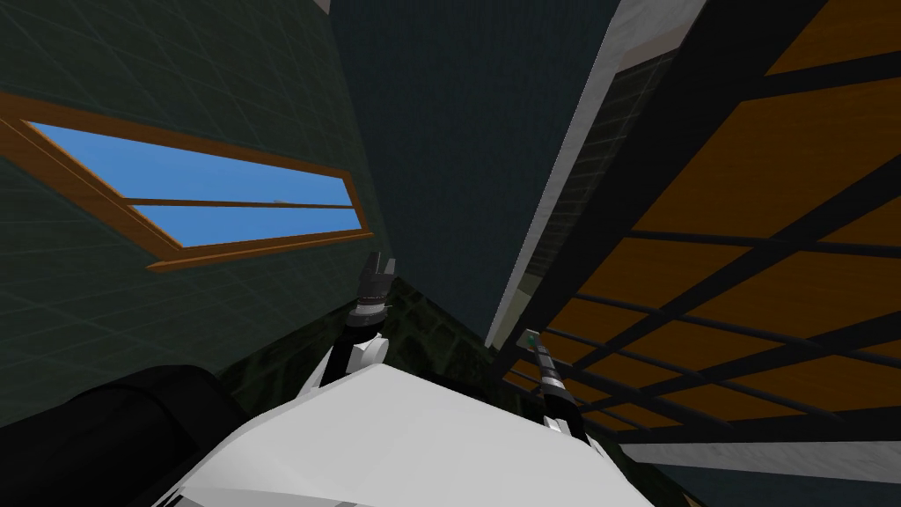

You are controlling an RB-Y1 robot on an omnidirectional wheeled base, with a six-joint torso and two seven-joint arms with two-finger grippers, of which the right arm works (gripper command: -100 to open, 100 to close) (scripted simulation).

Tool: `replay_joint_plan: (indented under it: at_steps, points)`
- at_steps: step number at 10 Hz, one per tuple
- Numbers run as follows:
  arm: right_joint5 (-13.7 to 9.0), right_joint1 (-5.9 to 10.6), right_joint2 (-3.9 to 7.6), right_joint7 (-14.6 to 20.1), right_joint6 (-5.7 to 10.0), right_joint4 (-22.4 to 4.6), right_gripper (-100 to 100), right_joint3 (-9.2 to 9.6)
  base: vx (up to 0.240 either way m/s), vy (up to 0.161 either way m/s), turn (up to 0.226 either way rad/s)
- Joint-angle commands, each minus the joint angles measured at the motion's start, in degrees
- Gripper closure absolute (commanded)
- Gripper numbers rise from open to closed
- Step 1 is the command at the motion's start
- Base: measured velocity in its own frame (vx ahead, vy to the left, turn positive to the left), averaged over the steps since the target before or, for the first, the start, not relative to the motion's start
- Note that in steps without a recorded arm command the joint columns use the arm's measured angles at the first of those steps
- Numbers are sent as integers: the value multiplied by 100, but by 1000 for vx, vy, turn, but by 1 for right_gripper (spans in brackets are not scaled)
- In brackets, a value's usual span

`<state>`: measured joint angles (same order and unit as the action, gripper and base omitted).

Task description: Pull the door open

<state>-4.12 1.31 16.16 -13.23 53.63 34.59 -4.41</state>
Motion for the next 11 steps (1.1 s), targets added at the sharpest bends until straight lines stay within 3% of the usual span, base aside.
replay_joint_plan:
  at_steps: [1, 11]
  points:
    - [-1, -16, -66, 160, 3, 30, 100, 82, -17, -14, 23]
    - [-353, 18, -45, 1569, -26, 31, 100, 267, -27, -13, 36]
